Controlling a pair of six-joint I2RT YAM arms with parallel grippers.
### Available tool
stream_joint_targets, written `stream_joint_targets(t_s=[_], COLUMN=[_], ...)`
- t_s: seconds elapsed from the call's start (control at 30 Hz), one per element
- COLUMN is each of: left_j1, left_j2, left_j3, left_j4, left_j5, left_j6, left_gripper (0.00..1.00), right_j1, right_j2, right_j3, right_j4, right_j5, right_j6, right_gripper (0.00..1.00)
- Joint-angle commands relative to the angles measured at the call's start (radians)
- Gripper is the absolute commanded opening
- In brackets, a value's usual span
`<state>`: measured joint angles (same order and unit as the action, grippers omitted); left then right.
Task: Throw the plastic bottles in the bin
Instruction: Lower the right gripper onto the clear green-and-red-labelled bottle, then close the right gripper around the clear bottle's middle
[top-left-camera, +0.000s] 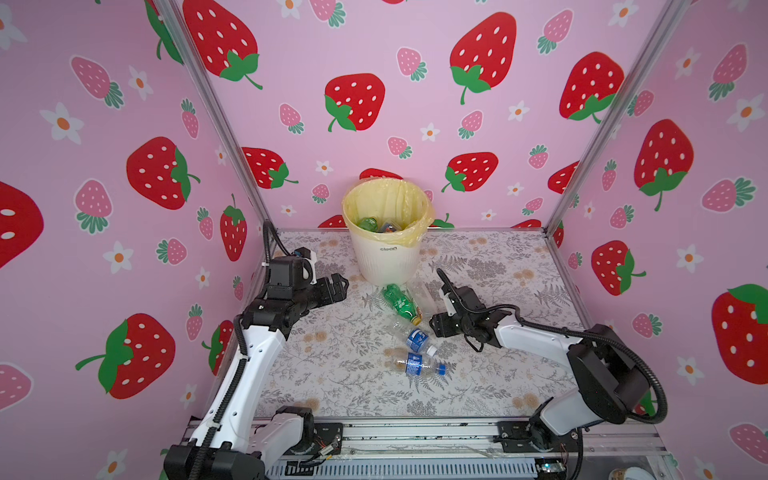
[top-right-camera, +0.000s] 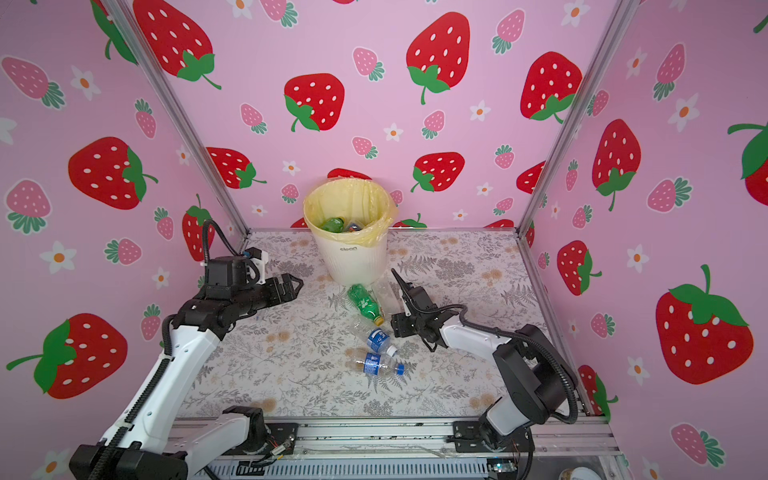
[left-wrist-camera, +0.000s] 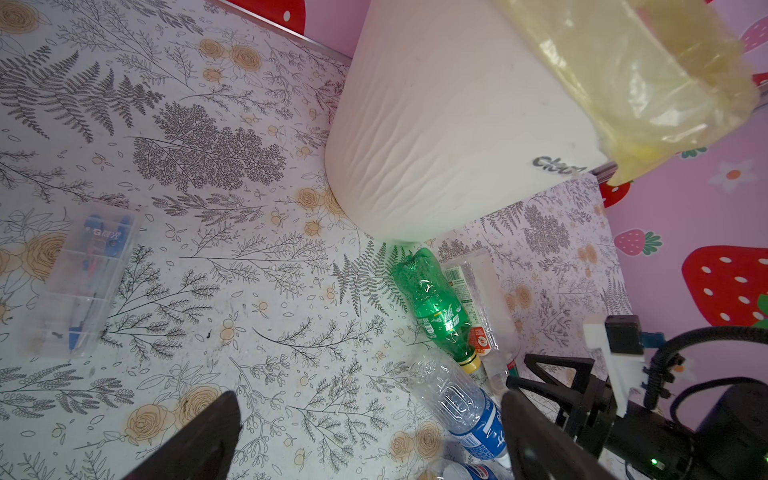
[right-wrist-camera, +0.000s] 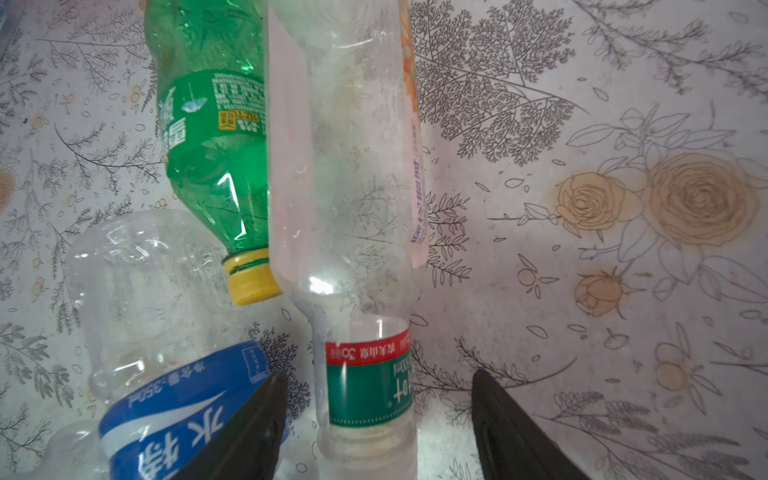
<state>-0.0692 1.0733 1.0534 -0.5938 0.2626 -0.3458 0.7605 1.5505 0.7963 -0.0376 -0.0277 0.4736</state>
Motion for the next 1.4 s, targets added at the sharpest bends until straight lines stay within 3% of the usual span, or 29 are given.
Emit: stream_joint_targets(t_s=[0.0, 0.43, 1.0, 1.37], left_j1=[0.008, 0.012, 0.015, 0.018], left_j2=[-0.002, -0.001, -0.002, -0.005], left_j3=[-0.007, -0.009, -0.009, -0.012], left_j4=[0.015, 0.015, 0.014, 0.016], left_j5=[0.016, 0.018, 0.018, 0.018], left_j6=[-0.006, -0.007, -0.007, -0.008], left_gripper=[0.99, 0.99, 0.99, 0.99], right_j1=[0.011, 0.017, 0.017, 0.016], right_j2=[0.028, 0.093, 0.102, 0.054], right_j3=[0.031, 0.046, 0.051, 0.020], right_j4=[0.005, 0.025, 0.024, 0.022], right_j5=[-0.006, -0.012, 0.000, 0.027], right_j6=[-0.004, -0.004, -0.013, -0.010], right_gripper=[0.72, 0.69, 0.49, 0.42])
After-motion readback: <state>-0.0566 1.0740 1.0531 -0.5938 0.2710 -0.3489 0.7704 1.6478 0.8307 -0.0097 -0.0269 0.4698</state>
